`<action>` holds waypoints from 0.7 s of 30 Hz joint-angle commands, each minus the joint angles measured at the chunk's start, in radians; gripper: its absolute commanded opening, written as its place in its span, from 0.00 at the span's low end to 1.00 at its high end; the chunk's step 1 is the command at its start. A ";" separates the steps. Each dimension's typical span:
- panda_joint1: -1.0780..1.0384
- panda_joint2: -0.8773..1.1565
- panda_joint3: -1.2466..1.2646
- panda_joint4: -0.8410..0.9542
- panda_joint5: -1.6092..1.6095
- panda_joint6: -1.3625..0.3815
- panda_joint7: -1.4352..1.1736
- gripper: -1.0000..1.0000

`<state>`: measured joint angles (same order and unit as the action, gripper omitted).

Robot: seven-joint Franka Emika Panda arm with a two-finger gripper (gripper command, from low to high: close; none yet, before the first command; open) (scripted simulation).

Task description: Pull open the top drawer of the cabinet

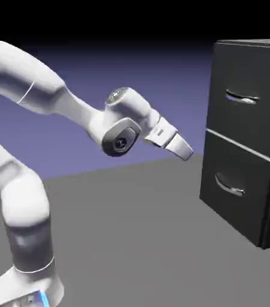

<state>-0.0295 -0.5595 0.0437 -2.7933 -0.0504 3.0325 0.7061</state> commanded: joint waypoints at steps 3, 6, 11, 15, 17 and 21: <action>-0.103 0.026 0.109 0.042 -0.125 -0.011 -0.087 0.50; -0.206 0.052 0.217 0.083 -0.251 -0.022 -0.174 0.50; -0.378 0.096 0.399 0.152 -0.459 -0.041 -0.318 0.50; -0.516 0.131 0.544 0.208 -0.626 -0.056 -0.434 0.50; -0.585 0.149 0.616 0.236 -0.710 -0.063 -0.492 0.50; -0.722 0.184 0.761 0.291 -0.877 -0.078 -0.608 0.50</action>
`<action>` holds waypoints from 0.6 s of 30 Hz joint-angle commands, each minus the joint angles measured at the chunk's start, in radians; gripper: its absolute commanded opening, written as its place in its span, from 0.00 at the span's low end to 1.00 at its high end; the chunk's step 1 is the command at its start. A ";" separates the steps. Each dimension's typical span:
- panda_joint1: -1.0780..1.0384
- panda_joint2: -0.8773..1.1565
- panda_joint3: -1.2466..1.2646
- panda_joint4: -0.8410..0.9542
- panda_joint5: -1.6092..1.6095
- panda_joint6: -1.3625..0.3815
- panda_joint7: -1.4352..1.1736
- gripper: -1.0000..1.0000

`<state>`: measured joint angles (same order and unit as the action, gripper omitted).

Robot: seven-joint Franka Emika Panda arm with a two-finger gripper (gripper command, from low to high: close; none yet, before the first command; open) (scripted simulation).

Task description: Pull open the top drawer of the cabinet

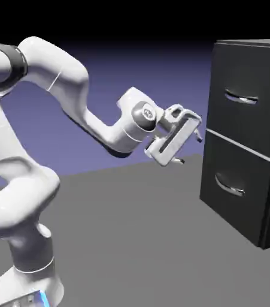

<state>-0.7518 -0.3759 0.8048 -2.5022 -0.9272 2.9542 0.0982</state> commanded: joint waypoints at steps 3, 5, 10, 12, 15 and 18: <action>-0.103 0.026 0.109 0.042 -0.125 -0.011 -0.087 0.50; -0.172 0.044 0.181 0.069 -0.209 -0.019 -0.145 0.50; -0.344 0.087 0.362 0.139 -0.418 -0.037 -0.290 0.50; -0.413 0.105 0.435 0.166 -0.501 -0.045 -0.347 0.50; -0.516 0.131 0.544 0.208 -0.626 -0.056 -0.434 0.50; -0.619 0.157 0.652 0.250 -0.752 -0.067 -0.521 0.50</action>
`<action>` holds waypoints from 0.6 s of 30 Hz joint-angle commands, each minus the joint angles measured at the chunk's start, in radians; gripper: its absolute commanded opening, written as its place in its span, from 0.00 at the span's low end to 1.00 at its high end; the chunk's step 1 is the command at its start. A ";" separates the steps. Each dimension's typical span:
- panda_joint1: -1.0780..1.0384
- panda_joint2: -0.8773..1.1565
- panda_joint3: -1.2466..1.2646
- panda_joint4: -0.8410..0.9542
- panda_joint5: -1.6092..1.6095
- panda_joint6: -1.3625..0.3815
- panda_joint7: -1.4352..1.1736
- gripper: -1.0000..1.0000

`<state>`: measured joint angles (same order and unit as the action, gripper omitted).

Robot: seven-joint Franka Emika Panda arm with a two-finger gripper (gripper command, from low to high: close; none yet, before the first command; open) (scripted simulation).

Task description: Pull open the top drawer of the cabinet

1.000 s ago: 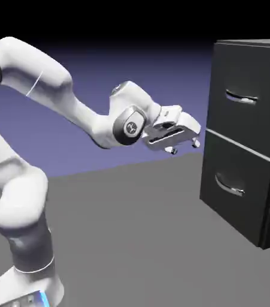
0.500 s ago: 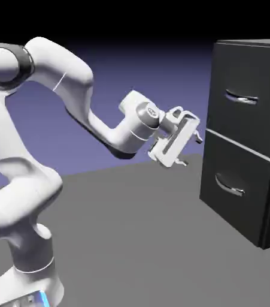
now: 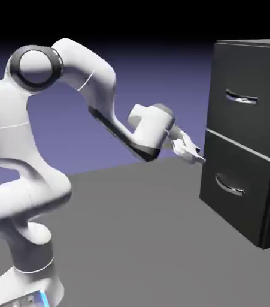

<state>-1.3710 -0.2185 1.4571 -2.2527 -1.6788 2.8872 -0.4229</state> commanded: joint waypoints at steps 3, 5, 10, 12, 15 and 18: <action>-0.103 0.026 0.109 0.042 -0.125 -0.011 -0.087 0.50; -0.172 0.044 0.181 0.069 -0.209 -0.019 -0.145 0.50; -0.344 0.087 0.362 0.139 -0.418 -0.037 -0.290 0.50; -0.413 0.105 0.435 0.166 -0.501 -0.045 -0.347 0.50; -0.516 0.131 0.544 0.208 -0.626 -0.056 -0.434 0.50; -0.619 0.157 0.652 0.250 -0.752 -0.067 -0.521 0.50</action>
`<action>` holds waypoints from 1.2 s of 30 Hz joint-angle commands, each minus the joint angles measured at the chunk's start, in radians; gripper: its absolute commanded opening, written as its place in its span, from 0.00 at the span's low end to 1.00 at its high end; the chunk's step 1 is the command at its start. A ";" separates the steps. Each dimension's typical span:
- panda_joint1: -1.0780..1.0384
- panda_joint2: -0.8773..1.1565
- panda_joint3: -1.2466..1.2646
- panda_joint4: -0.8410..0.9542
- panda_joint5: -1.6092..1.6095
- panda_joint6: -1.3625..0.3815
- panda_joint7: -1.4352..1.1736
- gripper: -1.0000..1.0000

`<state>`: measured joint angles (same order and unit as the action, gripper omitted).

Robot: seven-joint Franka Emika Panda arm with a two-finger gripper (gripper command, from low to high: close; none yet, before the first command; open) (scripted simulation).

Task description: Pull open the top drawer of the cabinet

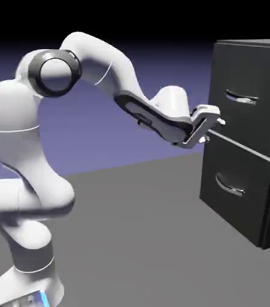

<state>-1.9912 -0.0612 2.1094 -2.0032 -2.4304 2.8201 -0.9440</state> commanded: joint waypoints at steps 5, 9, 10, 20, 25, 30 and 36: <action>-0.171 0.044 0.181 0.069 -0.209 -0.019 -0.145 0.50; -0.285 0.017 0.285 0.157 -0.335 -0.008 -0.169 0.50; -0.303 -0.018 0.293 0.193 -0.349 0.006 -0.135 0.50; -0.267 -0.050 0.247 0.201 -0.377 0.016 -0.074 0.00; -0.116 -0.130 0.066 0.238 -0.443 0.043 0.074 0.00; 0.048 -0.173 -0.113 0.261 -0.470 0.060 0.140 0.00; 0.204 -0.013 -0.215 0.148 -0.362 0.003 -0.104 0.00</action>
<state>-1.7866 -0.0739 1.8937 -1.8553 -2.7921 2.8218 -1.0481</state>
